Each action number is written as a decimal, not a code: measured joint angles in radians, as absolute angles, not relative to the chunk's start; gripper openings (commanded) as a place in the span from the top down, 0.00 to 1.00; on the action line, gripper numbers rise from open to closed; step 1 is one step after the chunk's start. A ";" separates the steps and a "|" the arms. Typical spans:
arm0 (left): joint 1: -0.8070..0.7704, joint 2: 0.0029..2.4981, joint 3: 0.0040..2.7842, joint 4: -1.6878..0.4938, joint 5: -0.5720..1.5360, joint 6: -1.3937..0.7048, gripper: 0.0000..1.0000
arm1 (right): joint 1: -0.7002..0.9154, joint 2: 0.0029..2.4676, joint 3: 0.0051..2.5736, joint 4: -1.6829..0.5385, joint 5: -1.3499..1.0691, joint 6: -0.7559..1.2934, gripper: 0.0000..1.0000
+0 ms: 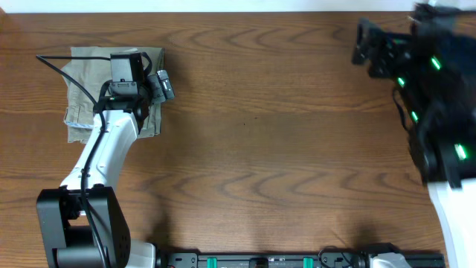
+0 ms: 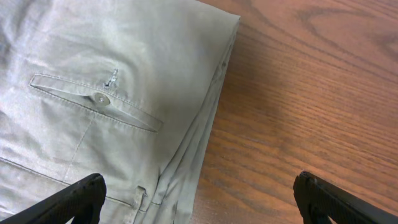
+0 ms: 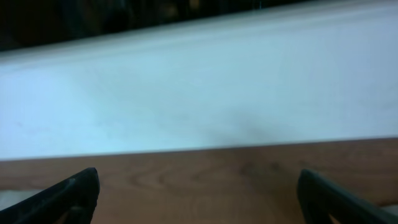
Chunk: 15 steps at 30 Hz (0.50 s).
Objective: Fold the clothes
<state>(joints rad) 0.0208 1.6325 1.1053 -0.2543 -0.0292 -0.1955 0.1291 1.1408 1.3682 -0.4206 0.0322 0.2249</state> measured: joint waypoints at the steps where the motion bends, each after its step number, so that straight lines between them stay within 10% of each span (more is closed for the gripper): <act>1: 0.021 1.633 1.105 -0.254 -0.029 -0.196 0.02 | 0.130 1.096 1.347 -0.419 0.034 0.224 0.01; 15: 0.021 1.632 1.105 -0.254 -0.030 -0.196 0.02 | 0.066 0.398 0.642 -0.205 0.030 0.264 0.01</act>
